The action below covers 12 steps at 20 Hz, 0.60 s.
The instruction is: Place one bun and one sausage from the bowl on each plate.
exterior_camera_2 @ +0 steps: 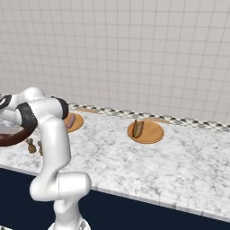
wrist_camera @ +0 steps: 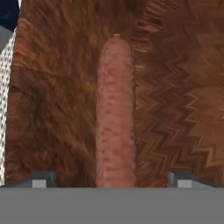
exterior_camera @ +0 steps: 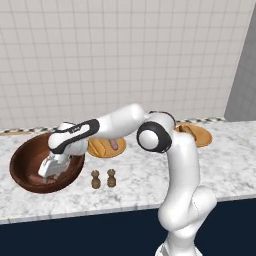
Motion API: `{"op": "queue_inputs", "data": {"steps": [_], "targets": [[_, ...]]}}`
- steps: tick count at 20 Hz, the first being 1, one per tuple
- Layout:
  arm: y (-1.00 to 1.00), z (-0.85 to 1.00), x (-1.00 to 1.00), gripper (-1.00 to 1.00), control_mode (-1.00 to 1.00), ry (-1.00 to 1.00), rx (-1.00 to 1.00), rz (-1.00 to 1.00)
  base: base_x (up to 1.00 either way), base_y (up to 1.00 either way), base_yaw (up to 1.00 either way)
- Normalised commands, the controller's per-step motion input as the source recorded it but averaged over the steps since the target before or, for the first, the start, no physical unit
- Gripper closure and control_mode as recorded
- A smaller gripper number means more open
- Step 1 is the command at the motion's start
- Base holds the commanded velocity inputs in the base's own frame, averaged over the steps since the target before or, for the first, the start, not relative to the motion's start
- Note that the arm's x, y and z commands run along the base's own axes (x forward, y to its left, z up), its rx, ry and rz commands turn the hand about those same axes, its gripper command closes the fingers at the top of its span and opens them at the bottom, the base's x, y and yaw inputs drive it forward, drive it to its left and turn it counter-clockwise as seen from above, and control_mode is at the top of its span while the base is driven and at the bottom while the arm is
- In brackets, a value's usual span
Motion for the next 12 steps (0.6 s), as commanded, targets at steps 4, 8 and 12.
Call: {"op": "queue_inputs", "data": {"steps": [4,8,12], "targets": [[0.0,-0.37,0.2,-1.0,-1.0,-0.15,-0.01,0.02,0.0,0.0,0.0],[0.08,-0.44,0.39,-1.0,-1.0,-0.08,-0.03,0.08,0.0,0.0,0.0],[0.34,-0.46,0.29,-1.0,-1.0,0.07,-0.07,0.09,0.0,0.0,0.0]]}}
